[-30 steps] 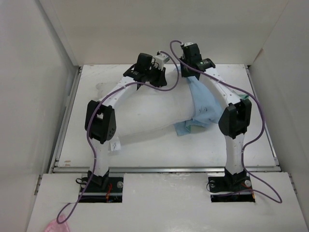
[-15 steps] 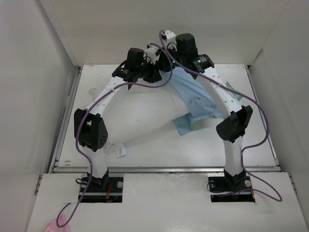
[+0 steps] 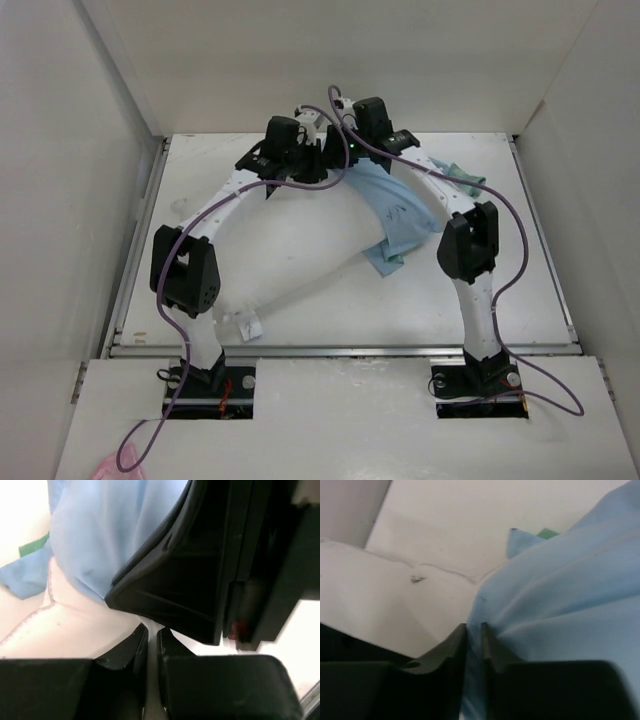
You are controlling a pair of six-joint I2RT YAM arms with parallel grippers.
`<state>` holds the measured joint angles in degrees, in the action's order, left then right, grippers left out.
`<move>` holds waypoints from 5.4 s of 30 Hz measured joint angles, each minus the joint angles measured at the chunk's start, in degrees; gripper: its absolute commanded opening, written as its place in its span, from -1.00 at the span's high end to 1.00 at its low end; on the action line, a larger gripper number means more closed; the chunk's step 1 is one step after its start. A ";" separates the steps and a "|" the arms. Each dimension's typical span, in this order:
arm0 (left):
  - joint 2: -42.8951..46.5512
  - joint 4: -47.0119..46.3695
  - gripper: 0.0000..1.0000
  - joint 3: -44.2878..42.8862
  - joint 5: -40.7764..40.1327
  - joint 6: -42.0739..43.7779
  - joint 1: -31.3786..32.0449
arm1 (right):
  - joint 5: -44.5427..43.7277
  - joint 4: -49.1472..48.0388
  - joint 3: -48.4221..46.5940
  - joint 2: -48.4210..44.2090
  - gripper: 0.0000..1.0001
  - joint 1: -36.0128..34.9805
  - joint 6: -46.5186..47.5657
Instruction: Put the pillow into the pillowcase
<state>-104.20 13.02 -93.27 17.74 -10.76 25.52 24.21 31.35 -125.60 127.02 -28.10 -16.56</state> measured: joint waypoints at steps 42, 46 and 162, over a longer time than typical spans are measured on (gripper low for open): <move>-4.63 10.21 0.89 13.99 -53.68 -2.38 28.35 | -9.60 0.68 70.71 -65.18 -0.98 12.28 -1.92; -11.65 13.55 1.00 7.98 -60.85 -3.08 28.83 | -10.45 -0.39 73.85 -67.17 -0.98 12.68 -2.47; 10.01 -33.14 -1.00 44.15 14.60 -34.05 10.51 | -26.93 -3.78 36.30 -48.85 1.00 2.25 16.92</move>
<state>-94.19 -20.12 -49.12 32.34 -44.82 36.03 -2.72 27.57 -89.30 78.17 -25.85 0.36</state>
